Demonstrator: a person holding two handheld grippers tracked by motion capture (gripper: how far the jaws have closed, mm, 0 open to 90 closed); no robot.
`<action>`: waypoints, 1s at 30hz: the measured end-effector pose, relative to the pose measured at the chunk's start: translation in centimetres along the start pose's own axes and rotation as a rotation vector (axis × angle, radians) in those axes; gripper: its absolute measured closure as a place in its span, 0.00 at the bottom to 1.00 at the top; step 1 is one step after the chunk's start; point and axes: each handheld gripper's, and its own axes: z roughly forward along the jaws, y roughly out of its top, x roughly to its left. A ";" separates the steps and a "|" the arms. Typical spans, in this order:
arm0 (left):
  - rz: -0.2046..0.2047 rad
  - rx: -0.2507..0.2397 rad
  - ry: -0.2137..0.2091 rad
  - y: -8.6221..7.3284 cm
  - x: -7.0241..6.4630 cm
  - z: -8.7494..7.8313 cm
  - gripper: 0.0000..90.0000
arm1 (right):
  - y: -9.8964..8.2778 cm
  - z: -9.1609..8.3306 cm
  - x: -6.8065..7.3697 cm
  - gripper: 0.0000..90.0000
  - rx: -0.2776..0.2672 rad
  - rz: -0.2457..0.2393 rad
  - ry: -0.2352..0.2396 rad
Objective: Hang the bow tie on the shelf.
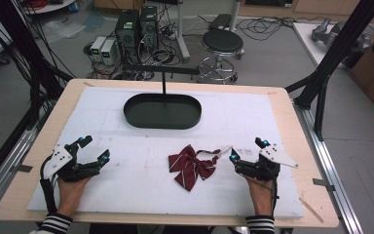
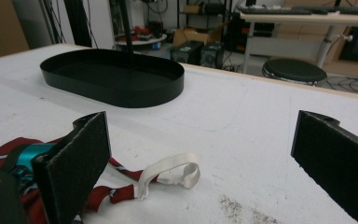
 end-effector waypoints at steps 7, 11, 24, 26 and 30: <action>0.000 -0.001 0.002 0.0 0.0 0.0 0.17 | 1.7 1.4 0.3 0.04 0.087 -0.016 -0.013; 0.001 -0.002 0.003 0.0 -0.1 0.0 0.17 | 2.7 2.5 0.5 0.04 0.158 -0.014 -0.013; 0.006 -0.001 0.004 0.0 -0.1 0.0 0.17 | 3.9 5.3 1.0 0.04 0.321 -0.045 -0.052; 0.006 -0.002 0.006 0.0 -0.1 0.0 0.17 | 3.8 5.6 0.9 0.04 0.348 -0.040 -0.061; 0.011 0.001 0.008 0.0 -0.1 0.0 0.17 | 3.9 6.3 0.9 0.04 0.387 -0.033 -0.074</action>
